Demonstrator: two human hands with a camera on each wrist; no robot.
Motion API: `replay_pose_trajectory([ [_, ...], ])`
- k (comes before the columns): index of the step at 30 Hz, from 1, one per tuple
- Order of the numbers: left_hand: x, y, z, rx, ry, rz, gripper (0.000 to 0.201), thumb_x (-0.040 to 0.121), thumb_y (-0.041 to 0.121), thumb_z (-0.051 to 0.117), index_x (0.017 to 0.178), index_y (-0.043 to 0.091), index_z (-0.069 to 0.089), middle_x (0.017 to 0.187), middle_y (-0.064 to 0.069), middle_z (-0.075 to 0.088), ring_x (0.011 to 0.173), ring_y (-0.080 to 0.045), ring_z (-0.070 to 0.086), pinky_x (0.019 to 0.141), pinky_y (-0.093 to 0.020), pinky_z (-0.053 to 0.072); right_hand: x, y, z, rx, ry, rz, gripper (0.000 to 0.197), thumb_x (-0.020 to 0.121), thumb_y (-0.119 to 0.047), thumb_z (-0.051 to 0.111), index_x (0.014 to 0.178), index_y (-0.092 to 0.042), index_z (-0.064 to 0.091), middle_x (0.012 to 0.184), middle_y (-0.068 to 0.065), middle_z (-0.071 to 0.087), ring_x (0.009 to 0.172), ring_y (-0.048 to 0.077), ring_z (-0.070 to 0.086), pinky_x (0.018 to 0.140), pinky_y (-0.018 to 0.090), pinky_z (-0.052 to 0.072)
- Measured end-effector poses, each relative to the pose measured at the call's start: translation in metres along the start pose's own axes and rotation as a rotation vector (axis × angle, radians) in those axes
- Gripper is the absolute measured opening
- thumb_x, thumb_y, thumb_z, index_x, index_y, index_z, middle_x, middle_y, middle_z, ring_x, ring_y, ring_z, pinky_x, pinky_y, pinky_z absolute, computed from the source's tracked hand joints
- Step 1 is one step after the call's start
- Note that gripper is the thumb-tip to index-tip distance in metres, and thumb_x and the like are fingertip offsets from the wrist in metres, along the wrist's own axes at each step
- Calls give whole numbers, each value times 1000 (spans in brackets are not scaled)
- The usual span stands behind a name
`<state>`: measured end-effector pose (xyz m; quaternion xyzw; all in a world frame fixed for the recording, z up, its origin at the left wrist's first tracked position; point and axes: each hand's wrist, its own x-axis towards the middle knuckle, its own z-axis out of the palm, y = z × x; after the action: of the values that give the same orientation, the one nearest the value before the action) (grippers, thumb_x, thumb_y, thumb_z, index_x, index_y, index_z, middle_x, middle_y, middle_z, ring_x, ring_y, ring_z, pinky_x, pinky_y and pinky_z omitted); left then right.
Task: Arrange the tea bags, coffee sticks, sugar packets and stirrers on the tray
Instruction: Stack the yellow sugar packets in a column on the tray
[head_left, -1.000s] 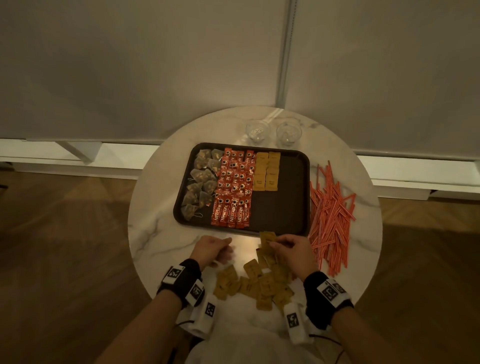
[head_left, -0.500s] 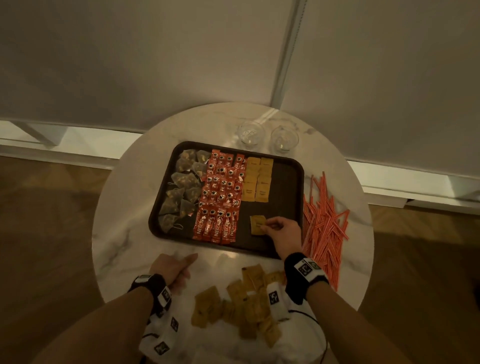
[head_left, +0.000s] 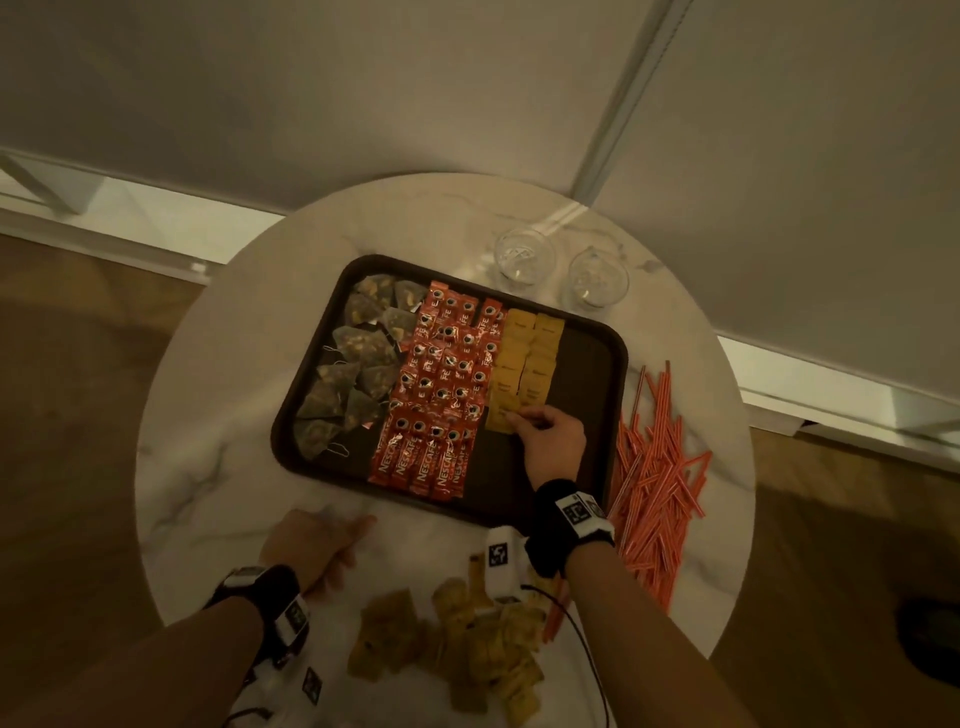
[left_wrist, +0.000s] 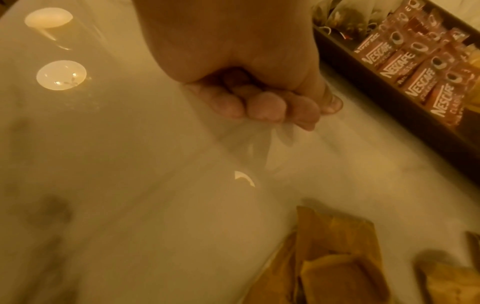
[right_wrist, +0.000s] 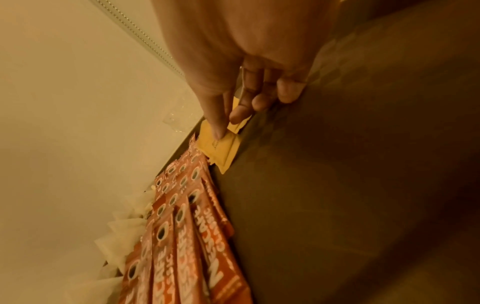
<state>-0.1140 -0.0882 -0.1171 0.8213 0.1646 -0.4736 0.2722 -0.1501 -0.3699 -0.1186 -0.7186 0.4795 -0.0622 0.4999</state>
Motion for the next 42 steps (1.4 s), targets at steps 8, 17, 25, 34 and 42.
replay_pose_trajectory([
  [8, 3, 0, -1, 4, -17, 10, 52, 86, 57, 66, 69, 8, 66, 46, -3, 61, 39, -17, 55, 44, -26, 46, 9, -8, 7, -98, 27, 81, 12, 81, -34, 79, 80, -31, 68, 80, -11, 63, 78, 10, 62, 73, 34, 56],
  [17, 3, 0, -1, 2, -34, 25, 57, 83, 61, 66, 69, 6, 67, 49, -6, 63, 46, -20, 58, 50, -29, 50, 8, -14, 11, -197, 72, 60, 31, 80, -40, 78, 67, -26, 54, 71, -8, 60, 72, 15, 60, 62, 29, 46],
  [25, 3, -4, -2, 23, -11, 74, 58, 79, 65, 67, 67, 9, 70, 50, -1, 66, 43, -16, 59, 46, -25, 47, -10, -13, 1, -27, 48, -8, 30, 83, -29, 77, 65, -19, 56, 70, -3, 61, 66, 9, 55, 64, 27, 45],
  [34, -12, -7, 0, -42, 40, 144, 55, 79, 60, 72, 70, 6, 73, 55, -5, 69, 42, -17, 56, 46, -26, 45, -116, 23, -47, 96, -168, -76, 33, 95, -27, 64, 68, -8, 62, 61, 5, 57, 58, 13, 51, 62, 28, 45],
  [42, -36, -24, 12, -77, 95, 358, 44, 90, 43, 68, 71, 4, 71, 64, -11, 71, 48, -20, 61, 49, -27, 51, -176, 83, -69, 226, -218, 116, 34, 98, -10, 55, 65, -7, 64, 60, 6, 60, 48, 9, 51, 53, 25, 43],
])
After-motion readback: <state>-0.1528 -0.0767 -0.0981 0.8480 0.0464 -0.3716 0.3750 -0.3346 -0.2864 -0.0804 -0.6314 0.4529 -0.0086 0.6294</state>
